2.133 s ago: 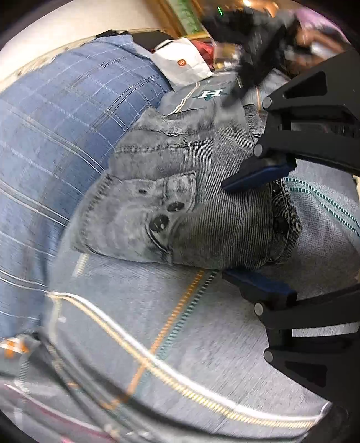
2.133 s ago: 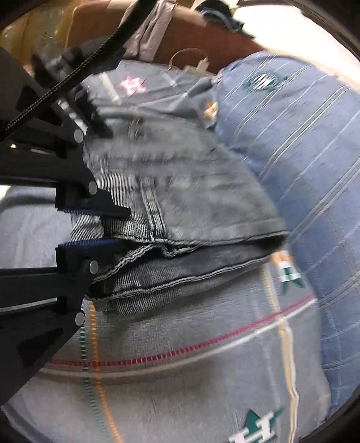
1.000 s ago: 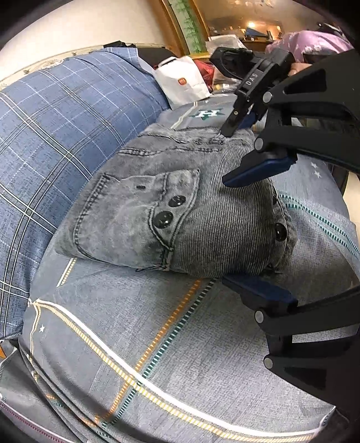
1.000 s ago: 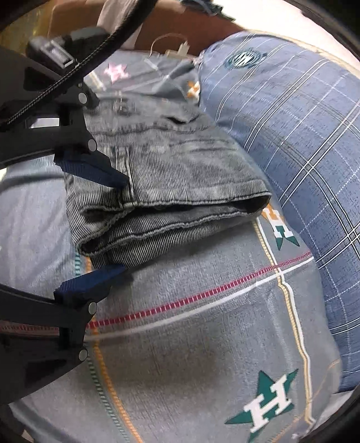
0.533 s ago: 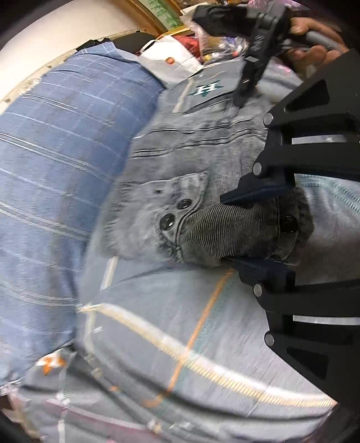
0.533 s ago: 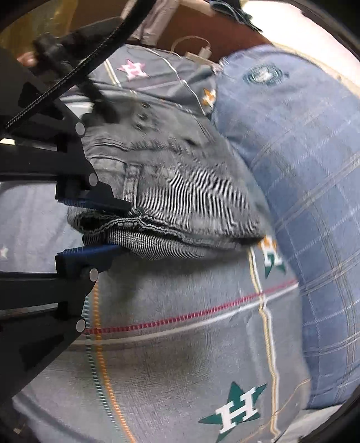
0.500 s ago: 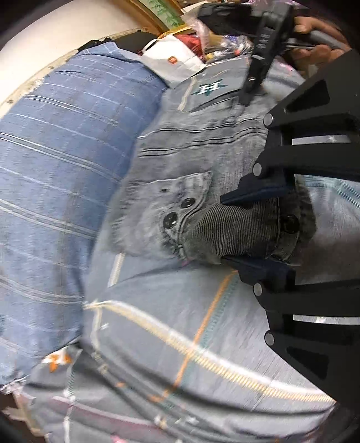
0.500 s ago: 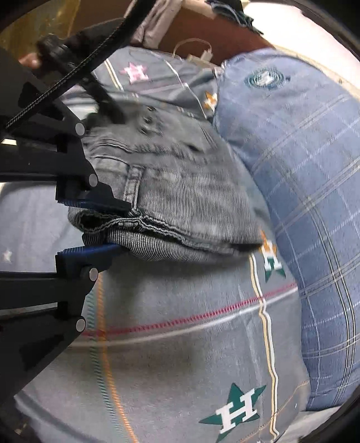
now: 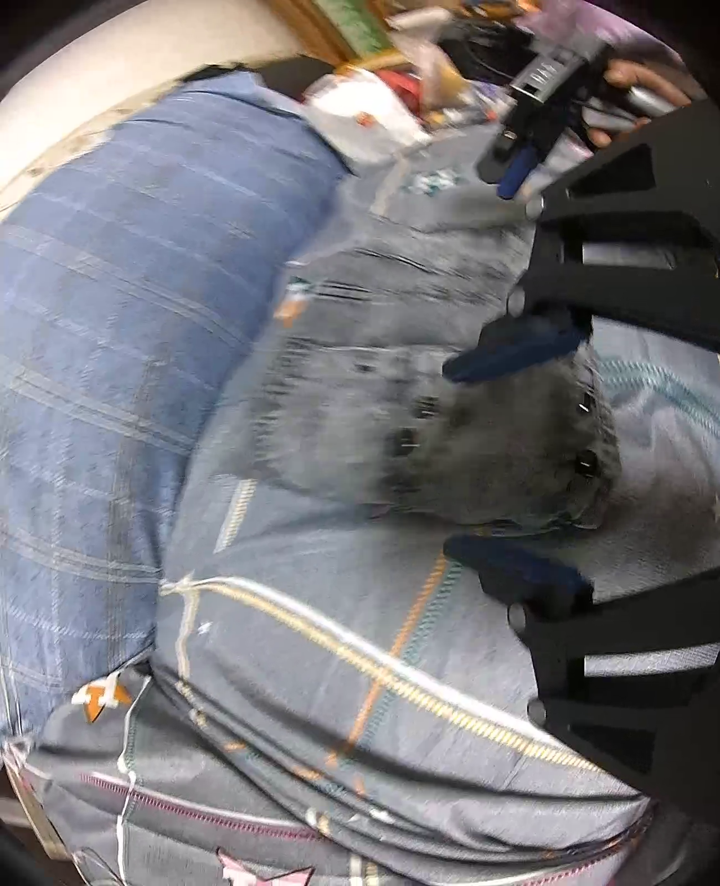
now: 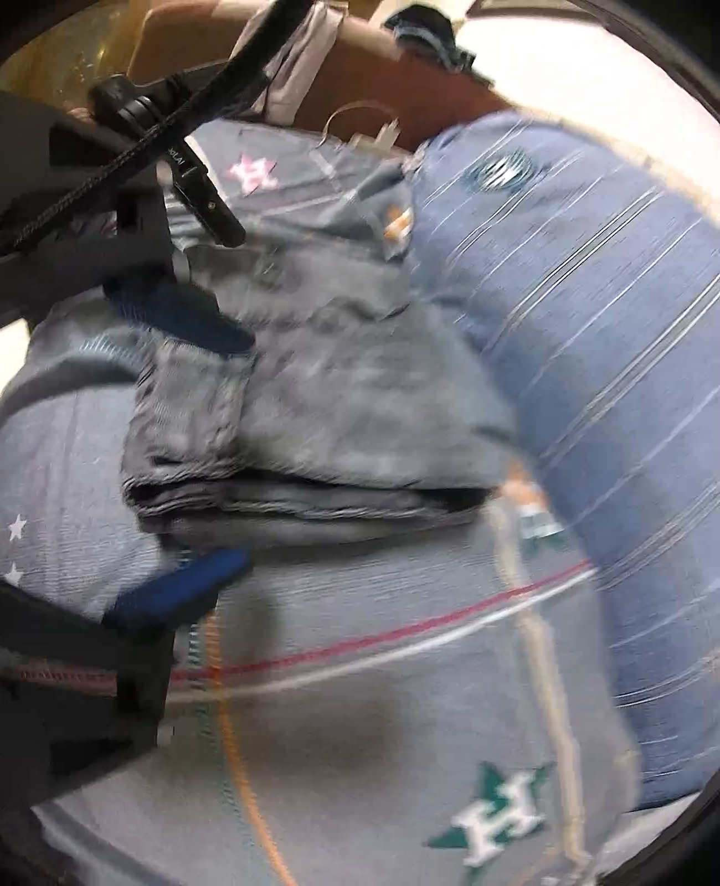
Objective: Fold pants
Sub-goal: 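Open both grippers and pull back from the folded jeans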
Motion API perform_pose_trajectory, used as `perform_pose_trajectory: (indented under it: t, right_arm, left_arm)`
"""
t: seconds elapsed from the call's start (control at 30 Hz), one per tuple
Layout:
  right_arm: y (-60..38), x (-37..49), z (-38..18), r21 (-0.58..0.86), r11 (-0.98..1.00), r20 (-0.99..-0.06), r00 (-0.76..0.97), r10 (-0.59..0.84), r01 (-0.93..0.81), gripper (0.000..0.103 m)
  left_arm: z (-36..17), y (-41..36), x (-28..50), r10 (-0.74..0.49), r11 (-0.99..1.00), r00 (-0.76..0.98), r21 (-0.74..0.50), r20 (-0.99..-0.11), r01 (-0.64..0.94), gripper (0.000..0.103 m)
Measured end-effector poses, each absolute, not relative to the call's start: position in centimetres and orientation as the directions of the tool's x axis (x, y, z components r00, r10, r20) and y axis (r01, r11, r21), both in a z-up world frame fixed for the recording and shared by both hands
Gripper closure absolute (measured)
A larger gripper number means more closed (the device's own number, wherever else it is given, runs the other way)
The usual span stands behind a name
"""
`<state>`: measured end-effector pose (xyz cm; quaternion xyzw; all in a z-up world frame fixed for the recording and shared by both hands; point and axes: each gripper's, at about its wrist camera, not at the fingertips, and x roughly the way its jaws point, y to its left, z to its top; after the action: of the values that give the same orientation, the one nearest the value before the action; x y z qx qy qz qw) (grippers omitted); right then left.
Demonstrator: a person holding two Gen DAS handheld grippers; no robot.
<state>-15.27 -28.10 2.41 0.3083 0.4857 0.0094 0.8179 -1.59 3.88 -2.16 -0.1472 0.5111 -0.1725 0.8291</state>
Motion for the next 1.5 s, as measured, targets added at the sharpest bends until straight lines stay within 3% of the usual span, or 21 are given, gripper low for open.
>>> perform_pose_trajectory:
  t: [0.07, 0.23, 0.33, 0.37, 0.4, 0.47, 0.57, 0.63, 0.7, 0.77, 0.9, 1.0, 1.03, 1.13, 1.23, 1.27, 1.3, 1.37, 1.43, 1.5]
  right_arm:
    - [-28.9, -13.6, 3.3, 0.525, 0.800, -0.789, 0.520, 0.329, 0.290, 0.022]
    - [-30.7, -8.0, 2.2, 0.532, 0.797, -0.794, 0.496, 0.351, 0.287, 0.022]
    - [-31.8, -7.0, -0.4, 0.617, 0.740, -0.739, 0.521, 0.428, 0.267, 0.036]
    - [-31.9, -7.1, -1.1, 0.617, 0.734, -0.744, 0.515, 0.426, 0.283, 0.043]
    - [-32.0, -7.1, -1.6, 0.608, 0.738, -0.753, 0.508, 0.419, 0.293, 0.044]
    - [-32.3, -6.7, -1.8, 0.589, 0.751, -0.766, 0.501, 0.402, 0.298, 0.048]
    - [-32.4, -6.3, -1.9, 0.596, 0.745, -0.756, 0.521, 0.396, 0.300, 0.049]
    - [-31.8, -5.9, -2.7, 0.578, 0.761, -0.774, 0.495, 0.395, 0.295, 0.057]
    - [-31.3, -5.8, -3.4, 0.544, 0.784, -0.798, 0.473, 0.374, 0.298, 0.084]
    - [-31.2, -5.7, -3.8, 0.531, 0.797, -0.801, 0.477, 0.361, 0.289, 0.087]
    - [-30.2, -6.7, -1.0, 0.475, 0.840, -0.798, 0.530, 0.286, 0.263, 0.093]
    - [-29.8, -6.4, -1.5, 0.445, 0.857, -0.815, 0.513, 0.268, 0.260, 0.092]
    - [-30.0, -6.3, -2.3, 0.455, 0.846, -0.822, 0.498, 0.278, 0.279, 0.091]
    - [-30.2, -6.5, -2.8, 0.452, 0.834, -0.830, 0.490, 0.265, 0.315, 0.077]
    - [-29.8, -7.3, -0.7, 0.437, 0.849, -0.816, 0.528, 0.236, 0.295, 0.054]
    - [-29.6, -7.9, 0.4, 0.440, 0.852, -0.798, 0.558, 0.226, 0.285, 0.042]
    - [-29.4, -8.6, 1.4, 0.438, 0.855, -0.785, 0.581, 0.214, 0.277, 0.038]
    - [-28.8, -9.5, 2.7, 0.432, 0.864, -0.772, 0.601, 0.206, 0.258, 0.038]
    - [-28.1, -10.5, 3.9, 0.428, 0.874, -0.754, 0.625, 0.204, 0.231, 0.034]
    - [-27.4, -11.4, 4.4, 0.425, 0.878, -0.742, 0.641, 0.198, 0.221, 0.030]
  left_arm:
    - [-0.7, 4.8, 0.2, -0.460, 0.878, 0.423, -0.470, -0.781, 0.089, 0.032]
    - [-1.6, 3.4, 6.0, -0.564, 0.817, 0.313, -0.571, -0.764, 0.077, 0.026]
    - [-4.8, 3.6, 7.0, -0.603, 0.780, 0.310, -0.624, -0.735, 0.037, 0.027]
    - [-6.2, 3.9, 6.9, -0.598, 0.776, 0.315, -0.630, -0.737, -0.001, 0.031]
    - [-7.0, 4.0, 6.9, -0.589, 0.777, 0.306, -0.628, -0.748, -0.037, 0.036]
    - [-8.1, 3.4, 7.2, -0.627, 0.752, 0.258, -0.658, -0.735, -0.047, 0.056]
    - [-8.0, 2.3, 7.0, -0.587, 0.788, 0.288, -0.616, -0.756, -0.011, 0.057]
    - [-8.3, 1.7, 6.9, -0.561, 0.813, 0.293, -0.582, -0.774, 0.018, 0.061]
    - [-8.6, 1.4, 6.7, -0.535, 0.832, 0.312, -0.554, -0.785, 0.032, 0.073]
    - [-8.4, 0.8, 6.2, -0.502, 0.856, 0.332, -0.514, -0.798, 0.058, 0.081]
    - [-6.1, 0.1, 5.0, -0.445, 0.893, 0.409, -0.429, -0.797, 0.136, 0.083]
    - [-7.2, -0.3, 5.4, -0.397, 0.917, 0.392, -0.379, -0.830, 0.128, 0.073]
    - [-7.9, -0.1, 5.6, -0.395, 0.917, 0.388, -0.384, -0.833, 0.108, 0.065]
    - [-7.9, 0.1, 5.7, -0.395, 0.916, 0.390, -0.389, -0.832, 0.097, 0.064]
    - [-6.2, 0.5, 5.2, -0.398, 0.915, 0.411, -0.389, -0.820, 0.111, 0.064]
    - [-5.2, 0.7, 4.7, -0.390, 0.918, 0.443, -0.378, -0.807, 0.120, 0.062]
    - [-4.3, 0.6, 4.2, -0.374, 0.925, 0.474, -0.359, -0.797, 0.127, 0.059]
    - [-1.9, 0.7, 2.5, -0.329, 0.943, 0.571, -0.295, -0.752, 0.154, 0.036]
    - [-0.7, 0.9, 1.2, -0.300, 0.953, 0.637, -0.256, -0.710, 0.164, 0.022]
    - [0.2, 1.1, -0.5, -0.264, 0.964, 0.693, -0.216, -0.671, 0.158, 0.021]
